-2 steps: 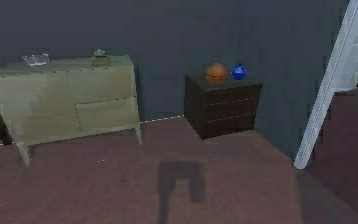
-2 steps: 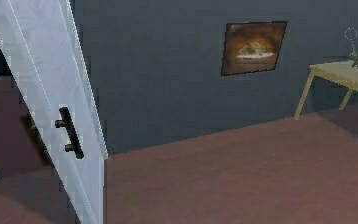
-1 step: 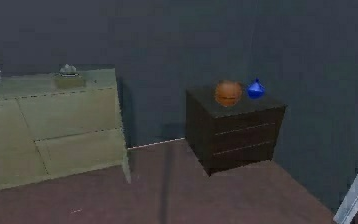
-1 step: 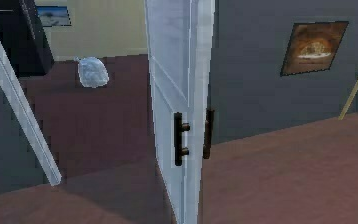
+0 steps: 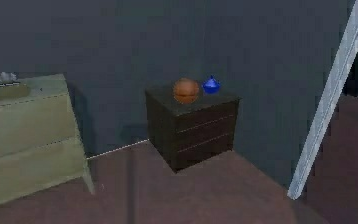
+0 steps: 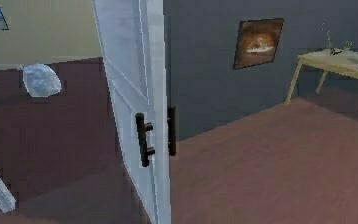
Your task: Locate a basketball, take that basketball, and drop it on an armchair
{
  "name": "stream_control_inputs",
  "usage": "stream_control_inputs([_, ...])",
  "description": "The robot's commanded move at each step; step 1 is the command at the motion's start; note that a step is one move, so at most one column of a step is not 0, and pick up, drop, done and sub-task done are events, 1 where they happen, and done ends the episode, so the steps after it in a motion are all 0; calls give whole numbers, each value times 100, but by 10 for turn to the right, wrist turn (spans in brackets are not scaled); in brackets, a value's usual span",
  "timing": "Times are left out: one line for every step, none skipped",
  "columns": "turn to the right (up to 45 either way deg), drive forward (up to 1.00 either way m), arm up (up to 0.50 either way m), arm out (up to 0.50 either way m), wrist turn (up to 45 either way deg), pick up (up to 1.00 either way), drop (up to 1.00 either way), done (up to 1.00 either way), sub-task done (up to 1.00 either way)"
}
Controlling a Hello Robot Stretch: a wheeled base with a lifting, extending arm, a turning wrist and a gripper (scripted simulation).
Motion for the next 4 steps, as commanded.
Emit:
stream_control_inputs([0, 80, 0, 0, 0, 0, 0, 0, 0])
stream_control_inputs([-450, 0, 0, 0, 0, 0, 0, 0, 0])
stream_control_inputs([-360, 0, 0, 0, 0, 0, 0, 0, 0])
stream_control_inputs([450, 0, 0, 0, 0, 0, 0, 0, 0])
